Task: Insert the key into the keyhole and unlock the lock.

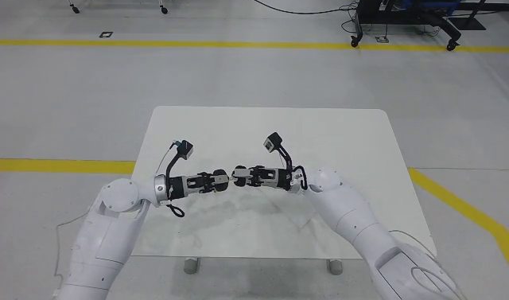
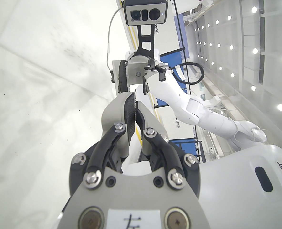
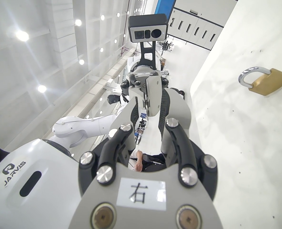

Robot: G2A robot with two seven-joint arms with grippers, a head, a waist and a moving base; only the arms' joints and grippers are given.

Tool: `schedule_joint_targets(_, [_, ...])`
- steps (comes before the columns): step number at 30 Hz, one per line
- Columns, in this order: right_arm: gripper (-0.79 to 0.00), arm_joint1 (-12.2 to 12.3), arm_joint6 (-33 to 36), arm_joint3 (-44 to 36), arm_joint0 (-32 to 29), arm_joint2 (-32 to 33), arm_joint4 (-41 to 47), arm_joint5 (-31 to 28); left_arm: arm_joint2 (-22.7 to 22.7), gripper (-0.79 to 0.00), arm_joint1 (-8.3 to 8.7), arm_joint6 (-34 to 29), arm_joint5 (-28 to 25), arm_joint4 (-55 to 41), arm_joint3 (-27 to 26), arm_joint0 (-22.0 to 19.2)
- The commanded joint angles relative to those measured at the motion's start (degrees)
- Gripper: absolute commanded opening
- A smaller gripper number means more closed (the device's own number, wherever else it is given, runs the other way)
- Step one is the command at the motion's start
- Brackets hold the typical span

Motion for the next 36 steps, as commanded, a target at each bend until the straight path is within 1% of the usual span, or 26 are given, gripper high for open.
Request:
schedule_joint_targets(1, [-0.625,0.05,0.34,-0.08,-0.05,0.01,0.11,0.34,0.12,-0.785,0.08,0.15,-0.08,-0.04,-0.05,-0.03])
schedule_joint_targets(3, [-0.668,0.06,0.56,-0.10,-0.05,-0.07,0.02,0.56,0.28,-0.785,0.16,0.12,-0.11,-0.07,-0.01,-0.05])
schedule_joint_targets(4, [-0.760,0.05,0.66,-0.17,-0.06,-0.13,0.01,0.66,0.37,-0.785,0.20,0.08,-0.09,-0.05,-0.02,-0.08])
schedule_joint_targets(5, [-0.785,0.05,0.73,-0.26,-0.05,-0.21,-0.10,0.73,0.42,-0.785,0.25,0.14,-0.11,0.02,-0.02,-0.12])
schedule_joint_targets(13, [-0.785,0.11,1.13,-0.44,0.02,-0.51,-0.52,1.13,0.78,-0.785,0.54,1.14,-0.54,0.12,0.06,-0.26])
schedule_joint_targets(14, [-0.785,0.13,1.02,-0.48,0.01,-0.48,-0.55,1.02,0.53,-0.102,0.55,2.68,-0.87,0.50,0.09,-0.34])
schedule_joint_targets(15, [-0.785,0.17,0.87,-0.44,0.02,-0.40,-0.60,0.87,0.34,0.000,0.53,4.23,-1.13,0.61,0.19,-0.30])
schedule_joint_targets(21, [-0.785,1.13,-1.73,-0.07,0.37,1.59,-1.84,-1.73,0.34,0.000,0.53,4.23,-1.13,0.61,0.19,-0.30])
schedule_joint_targets(27, [-0.785,4.01,-5.32,-0.59,-0.60,7.74,-1.86,-5.32,0.34,0.000,0.53,4.23,-1.13,0.61,0.19,-0.30])
schedule_joint_targets(29, [-0.785,4.96,-5.63,-1.03,-1.37,9.68,-1.47,-5.63,-0.30,0.000,0.62,6.47,-1.56,1.56,-0.74,-0.16])
schedule_joint_targets(30, [-0.785,4.96,-5.63,-1.03,-1.37,9.68,-1.47,-5.63,-0.86,0.000,0.77,7.31,-2.27,2.72,-1.39,-0.01])
schedule_joint_targets(33, [-0.785,4.96,-5.63,-1.03,-1.37,9.68,-1.47,-5.63,-3.05,0.000,1.57,11.94,-5.03,14.21,-4.69,0.73])
schedule_joint_targets(36, [-0.785,4.96,-5.63,-1.03,-1.37,9.68,-1.47,-5.63,-2.92,0.000,2.30,15.88,-7.37,32.56,-9.36,2.14])
